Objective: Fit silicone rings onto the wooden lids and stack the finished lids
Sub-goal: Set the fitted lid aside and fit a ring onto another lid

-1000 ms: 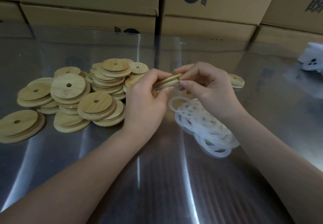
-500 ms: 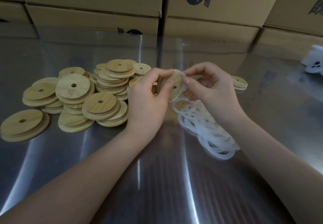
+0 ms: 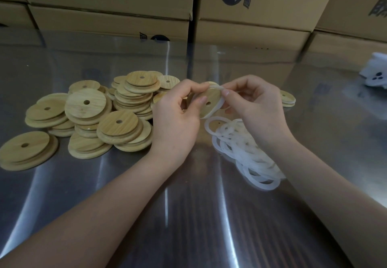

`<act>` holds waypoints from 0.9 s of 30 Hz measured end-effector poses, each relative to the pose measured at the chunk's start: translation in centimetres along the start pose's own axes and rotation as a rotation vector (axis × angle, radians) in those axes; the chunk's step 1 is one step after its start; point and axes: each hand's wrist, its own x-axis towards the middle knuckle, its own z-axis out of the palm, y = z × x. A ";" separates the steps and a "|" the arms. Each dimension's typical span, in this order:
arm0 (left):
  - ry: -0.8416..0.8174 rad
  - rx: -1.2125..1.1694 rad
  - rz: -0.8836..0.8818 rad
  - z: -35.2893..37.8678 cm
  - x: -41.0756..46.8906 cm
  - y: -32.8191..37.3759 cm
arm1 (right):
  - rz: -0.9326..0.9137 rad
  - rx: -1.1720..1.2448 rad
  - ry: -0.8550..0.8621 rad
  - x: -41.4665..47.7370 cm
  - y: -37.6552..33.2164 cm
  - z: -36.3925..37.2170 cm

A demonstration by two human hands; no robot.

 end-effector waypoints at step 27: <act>-0.082 -0.047 -0.130 -0.2 0.1 0.2 | -0.059 -0.055 -0.174 0.0 -0.1 -0.4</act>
